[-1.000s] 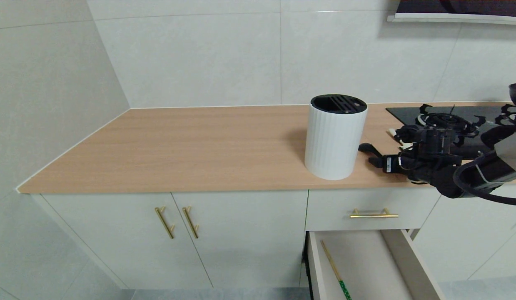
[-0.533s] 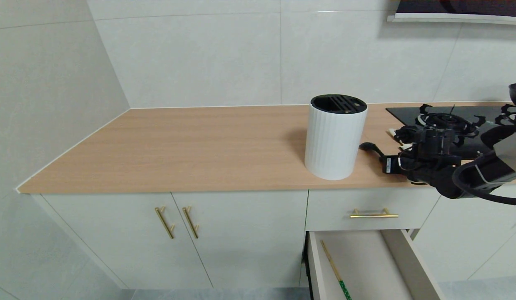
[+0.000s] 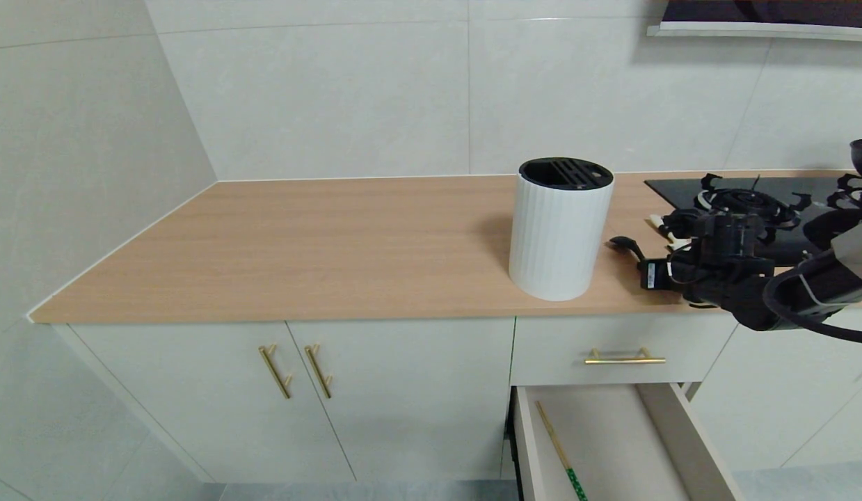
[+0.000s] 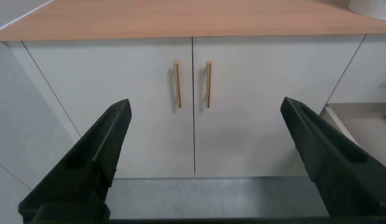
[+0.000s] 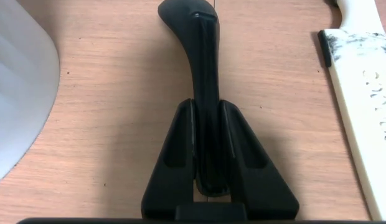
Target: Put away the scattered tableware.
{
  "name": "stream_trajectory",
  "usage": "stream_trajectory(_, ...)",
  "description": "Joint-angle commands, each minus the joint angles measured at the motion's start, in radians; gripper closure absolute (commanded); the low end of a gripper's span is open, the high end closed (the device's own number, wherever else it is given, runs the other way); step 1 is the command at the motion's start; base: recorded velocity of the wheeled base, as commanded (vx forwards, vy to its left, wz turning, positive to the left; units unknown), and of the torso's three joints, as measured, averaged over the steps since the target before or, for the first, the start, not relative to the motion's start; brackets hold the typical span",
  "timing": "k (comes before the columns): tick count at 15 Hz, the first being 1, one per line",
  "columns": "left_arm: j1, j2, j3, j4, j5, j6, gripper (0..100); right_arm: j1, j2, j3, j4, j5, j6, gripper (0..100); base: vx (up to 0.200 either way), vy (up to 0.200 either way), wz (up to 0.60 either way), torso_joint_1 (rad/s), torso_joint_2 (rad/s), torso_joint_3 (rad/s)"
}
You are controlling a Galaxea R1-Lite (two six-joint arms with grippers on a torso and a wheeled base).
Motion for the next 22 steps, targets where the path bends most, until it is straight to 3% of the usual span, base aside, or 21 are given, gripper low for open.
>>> stream_trajectory(1, 0.0, 0.002, 0.0, 0.0, 0.0, 0.0, 0, 0.0, -0.05, 0.022, -0.002, 0.001, 0.0, 100, 0.0, 0.0, 0.0, 0.0, 0.0, 0.0)
stream_trajectory(6, 0.0, 0.002, 0.0, 0.0, 0.0, 0.0, 0, 0.022, -0.177, 0.109, 0.057, -0.039, 0.001, 100, 0.0, 0.0, 0.0, 0.0, 0.0, 0.0)
stream_trajectory(12, 0.0, 0.002, 0.0, 0.0, 0.0, 0.0, 0, 0.054, -0.551, 0.365, 0.256, -0.024, 0.021, 100, 0.0, 0.0, 0.0, 0.0, 0.0, 0.0)
stream_trajectory(18, 0.0, 0.002, 0.0, 0.0, 0.0, 0.0, 0, 0.087, -0.779, 0.597, 0.29, -0.021, 0.02, 100, 0.0, 0.0, 0.0, 0.0, 0.0, 0.0)
stream_trajectory(22, 0.0, 0.002, 0.0, 0.0, 0.0, 0.0, 0, 0.095, -0.772, 0.617, 0.288, -0.015, 0.003, 100, 0.0, 0.0, 0.0, 0.0, 0.0, 0.0)
